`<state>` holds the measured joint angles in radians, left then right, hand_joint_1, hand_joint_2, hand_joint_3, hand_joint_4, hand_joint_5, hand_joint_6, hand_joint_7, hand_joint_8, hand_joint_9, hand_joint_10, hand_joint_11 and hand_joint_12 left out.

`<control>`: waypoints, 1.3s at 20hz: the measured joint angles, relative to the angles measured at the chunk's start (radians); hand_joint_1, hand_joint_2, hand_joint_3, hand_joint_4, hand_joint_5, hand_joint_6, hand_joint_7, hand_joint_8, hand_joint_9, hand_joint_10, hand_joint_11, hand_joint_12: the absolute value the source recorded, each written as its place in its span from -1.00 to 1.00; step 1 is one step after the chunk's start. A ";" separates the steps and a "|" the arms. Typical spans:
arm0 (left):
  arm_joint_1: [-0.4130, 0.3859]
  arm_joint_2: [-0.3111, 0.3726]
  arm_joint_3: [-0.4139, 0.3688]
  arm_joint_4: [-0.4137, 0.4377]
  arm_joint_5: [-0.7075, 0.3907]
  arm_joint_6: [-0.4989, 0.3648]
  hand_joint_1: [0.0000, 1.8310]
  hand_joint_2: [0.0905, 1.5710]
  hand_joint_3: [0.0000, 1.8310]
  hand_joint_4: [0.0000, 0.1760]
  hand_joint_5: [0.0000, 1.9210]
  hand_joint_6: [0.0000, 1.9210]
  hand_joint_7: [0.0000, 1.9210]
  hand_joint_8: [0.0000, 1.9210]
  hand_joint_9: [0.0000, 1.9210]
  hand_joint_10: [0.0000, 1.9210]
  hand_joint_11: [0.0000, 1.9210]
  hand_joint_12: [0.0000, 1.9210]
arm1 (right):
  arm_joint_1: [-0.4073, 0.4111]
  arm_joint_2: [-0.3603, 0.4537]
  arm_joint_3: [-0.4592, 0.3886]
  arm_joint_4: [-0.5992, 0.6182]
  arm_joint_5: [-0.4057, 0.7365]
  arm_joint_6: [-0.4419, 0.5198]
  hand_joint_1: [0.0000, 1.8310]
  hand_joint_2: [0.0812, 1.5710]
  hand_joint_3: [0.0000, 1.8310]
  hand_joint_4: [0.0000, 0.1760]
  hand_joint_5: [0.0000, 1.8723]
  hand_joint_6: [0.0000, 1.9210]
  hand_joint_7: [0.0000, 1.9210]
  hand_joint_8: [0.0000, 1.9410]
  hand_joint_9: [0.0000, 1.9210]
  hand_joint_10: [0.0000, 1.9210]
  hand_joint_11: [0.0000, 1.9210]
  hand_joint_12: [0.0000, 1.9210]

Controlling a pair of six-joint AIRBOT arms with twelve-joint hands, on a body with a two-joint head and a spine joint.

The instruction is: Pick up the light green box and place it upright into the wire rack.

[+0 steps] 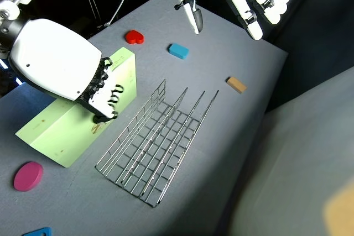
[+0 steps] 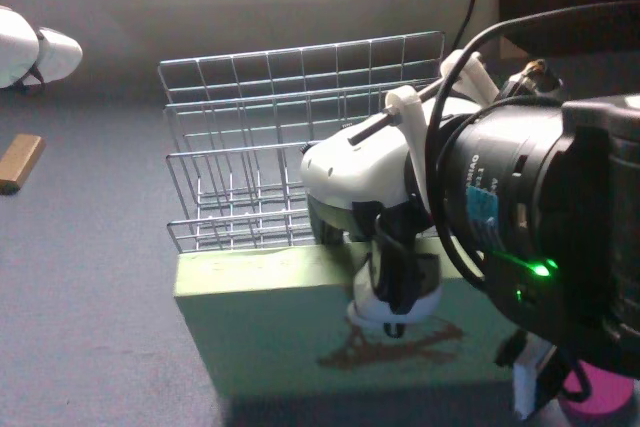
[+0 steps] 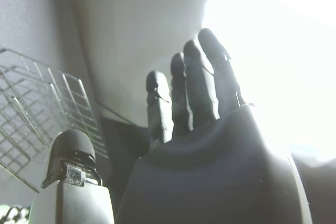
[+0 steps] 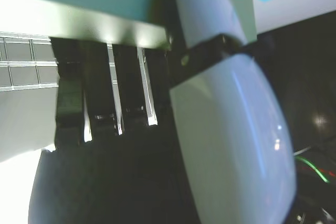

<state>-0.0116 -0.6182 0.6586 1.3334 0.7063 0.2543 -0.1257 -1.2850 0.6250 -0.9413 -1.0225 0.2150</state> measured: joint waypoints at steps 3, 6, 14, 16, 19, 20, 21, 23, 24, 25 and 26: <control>-0.010 0.000 0.002 -0.004 -0.001 -0.001 -0.82 0.45 -1.00 0.15 -0.74 -1.00 -0.78 -1.00 -0.79 -1.00 -1.00 -0.31 | 0.005 0.007 -0.008 0.006 -0.001 0.000 0.50 0.40 -1.00 -1.00 -0.01 -0.12 0.01 0.05 -0.04 0.39 -0.20 0.50; -0.014 0.000 0.002 0.005 0.004 -0.001 -0.82 0.45 -1.00 0.15 -0.74 -1.00 -0.78 -1.00 -0.79 -1.00 -1.00 -0.31 | 0.017 0.014 -0.020 0.007 0.000 -0.002 0.50 0.40 -1.00 -1.00 -0.03 -0.09 0.04 0.03 -0.08 0.41 -0.23 0.50; -0.026 0.000 0.007 0.000 0.017 -0.005 -0.82 0.45 -1.00 0.14 -0.73 -1.00 -0.78 -1.00 -0.79 -1.00 -1.00 -0.32 | 0.141 0.093 -0.064 -0.076 0.020 -0.024 0.50 0.41 -1.00 -1.00 -0.04 -0.06 0.04 0.05 -0.10 0.41 -0.21 0.51; -0.026 0.000 0.008 0.000 0.021 -0.005 -0.82 0.45 -1.00 0.14 -0.73 -1.00 -0.78 -1.00 -0.79 -1.00 -1.00 -0.32 | 0.169 0.101 -0.064 -0.099 0.021 -0.037 0.50 0.41 -1.00 -1.00 -0.04 -0.07 0.03 0.05 -0.09 0.41 -0.21 0.51; -0.026 0.013 0.007 -0.001 0.020 -0.005 -0.82 0.45 -1.00 0.14 -0.73 -1.00 -0.78 -1.00 -0.79 -1.00 -1.00 -0.32 | 0.212 0.103 -0.063 -0.111 0.026 -0.057 0.50 0.41 -1.00 -1.00 -0.05 -0.05 0.02 0.07 -0.10 0.42 -0.21 0.52; -0.026 0.017 0.007 -0.001 0.023 -0.005 -0.82 0.45 -1.00 0.14 -0.73 -1.00 -0.78 -1.00 -0.79 -1.00 -1.00 -0.32 | 0.219 0.103 -0.061 -0.114 0.029 -0.061 0.50 0.41 -1.00 -1.00 -0.05 -0.05 0.02 0.07 -0.10 0.42 -0.21 0.52; -0.026 0.024 0.007 -0.002 0.024 -0.005 -0.82 0.45 -1.00 0.15 -0.73 -1.00 -0.78 -1.00 -0.79 -1.00 -1.00 -0.32 | 0.234 0.103 -0.049 -0.117 0.042 -0.063 0.50 0.42 -1.00 -1.00 -0.06 -0.05 0.01 0.08 -0.10 0.43 -0.19 0.52; -0.026 0.025 0.008 -0.002 0.035 -0.002 -0.82 0.45 -1.00 0.15 -0.73 -1.00 -0.77 -1.00 -0.79 -1.00 -1.00 -0.31 | 0.251 0.100 -0.023 -0.123 0.052 -0.064 0.50 0.42 -1.00 -1.00 -0.07 -0.05 0.01 0.09 -0.09 0.42 -0.18 0.51; -0.026 0.025 0.008 -0.003 0.036 0.001 -0.82 0.45 -1.00 0.15 -0.73 -1.00 -0.77 -1.00 -0.79 -1.00 -1.00 -0.31 | 0.255 0.091 -0.007 -0.125 0.055 -0.069 0.50 0.42 -1.00 -1.00 -0.07 -0.04 0.01 0.09 -0.09 0.42 -0.19 0.51; -0.026 0.025 0.007 -0.003 0.035 0.004 -0.82 0.46 -1.00 0.15 -0.73 -1.00 -0.77 -1.00 -0.79 -1.00 -1.00 -0.30 | 0.260 0.081 0.005 -0.124 0.056 -0.081 0.50 0.42 -1.00 -1.00 -0.07 -0.04 0.01 0.09 -0.09 0.42 -0.19 0.51; -0.026 0.025 0.007 -0.003 0.032 0.008 -0.82 0.46 -1.00 0.15 -0.73 -1.00 -0.77 -1.00 -0.79 -1.00 -1.00 -0.30 | 0.264 0.069 0.016 -0.124 0.057 -0.086 0.50 0.42 -1.00 -1.00 -0.07 -0.04 0.01 0.09 -0.09 0.42 -0.19 0.51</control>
<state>-0.0376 -0.5934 0.6659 1.3308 0.7387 0.2619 0.1387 -1.2160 0.6411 -1.0657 -0.9653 0.1291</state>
